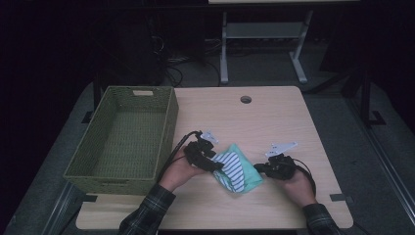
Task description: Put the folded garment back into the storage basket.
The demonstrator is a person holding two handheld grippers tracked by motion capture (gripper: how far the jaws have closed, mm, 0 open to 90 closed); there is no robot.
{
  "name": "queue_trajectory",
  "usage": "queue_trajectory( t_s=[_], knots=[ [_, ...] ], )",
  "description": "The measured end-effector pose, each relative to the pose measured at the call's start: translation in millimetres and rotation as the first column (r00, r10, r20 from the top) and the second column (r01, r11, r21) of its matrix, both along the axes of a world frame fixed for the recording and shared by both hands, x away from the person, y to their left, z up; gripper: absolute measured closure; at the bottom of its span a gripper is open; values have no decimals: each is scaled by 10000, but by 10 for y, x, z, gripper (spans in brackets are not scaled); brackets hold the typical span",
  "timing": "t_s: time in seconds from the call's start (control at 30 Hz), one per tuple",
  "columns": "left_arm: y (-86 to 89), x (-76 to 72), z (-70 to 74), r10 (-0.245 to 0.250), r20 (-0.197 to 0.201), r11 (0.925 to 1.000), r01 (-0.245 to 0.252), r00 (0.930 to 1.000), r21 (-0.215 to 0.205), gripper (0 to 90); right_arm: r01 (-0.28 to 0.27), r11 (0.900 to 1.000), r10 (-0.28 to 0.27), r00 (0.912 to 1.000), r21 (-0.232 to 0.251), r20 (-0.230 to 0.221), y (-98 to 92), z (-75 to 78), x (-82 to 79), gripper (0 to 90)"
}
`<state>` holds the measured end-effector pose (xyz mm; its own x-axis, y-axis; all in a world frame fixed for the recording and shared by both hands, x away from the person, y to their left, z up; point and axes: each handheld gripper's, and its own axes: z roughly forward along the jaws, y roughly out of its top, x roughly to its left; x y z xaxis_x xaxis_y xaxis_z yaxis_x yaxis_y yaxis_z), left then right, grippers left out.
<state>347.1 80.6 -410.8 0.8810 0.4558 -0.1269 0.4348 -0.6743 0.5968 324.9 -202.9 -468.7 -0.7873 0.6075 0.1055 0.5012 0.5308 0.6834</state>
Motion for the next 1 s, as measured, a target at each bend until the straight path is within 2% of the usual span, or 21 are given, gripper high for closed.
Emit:
queue_trajectory(
  t_s=[0.1, 0.13, 0.23, 0.27, 0.4, 0.53, 0.57, 0.63, 0.73, 0.83, 1.0],
  knots=[
    [-30, -62, -7, -377, 38, 9991, 376, 9993, 205, 370, -158, 9999, 158, 9999, -6, -39, 35, 7, -40, 891],
    [-51, -87, -25, -353, 15, 9993, 353, 9994, 99, 361, -284, 9996, 284, 9996, -40, 71, 41, 3, -40, 891],
    [-95, -125, -66, -753, 133, 9960, 746, 9971, 494, 292, -242, 9997, 242, 9997, -68, 17, 54, 8, -50, 878],
    [-115, -139, -87, -677, 132, 9967, 671, 9976, 448, 272, -220, 9997, 220, 9998, -67, 28, 52, 7, -49, 873],
    [-161, -140, -147, -974, 68, 9924, 966, 9952, 757, 204, -94, 9999, 94, 9999, -54, 87, 29, 10, -43, 832],
    [-216, -157, -235, -983, -60, 9905, 984, 9951, 957, 182, 111, 9999, -108, 9996, -105, 251, 3, 19, -35, 730],
    [-219, -152, -253, -1136, -61, 9865, 1135, 9935, 1179, 180, 209, 9998, -208, 9993, -24, 312, -2, 17, -35, 711],
    [-231, -154, -296, -1141, -115, 9847, 1146, 9934, 1312, 173, 363, 9993, -362, 9985, -28, 417, -18, 26, -32, 643],
    [-247, -159, -343, -1133, -168, 9842, 1145, 9934, 1351, 171, 589, 9982, -594, 9961, 90, 650, -53, 25, -15, 545],
    [-255, -157, -373, -1191, -178, 9825, 1204, 9927, 1424, 165, 827, 9965, -831, 9949, 100, 571, -91, -1, 13, 466],
    [-262, -161, -404, -1227, -120, 9820, 1231, 9924, 1429, 164, 1325, 9911, -1332, 9878, 138, 802, -138, -11, 44, 325]
  ],
)
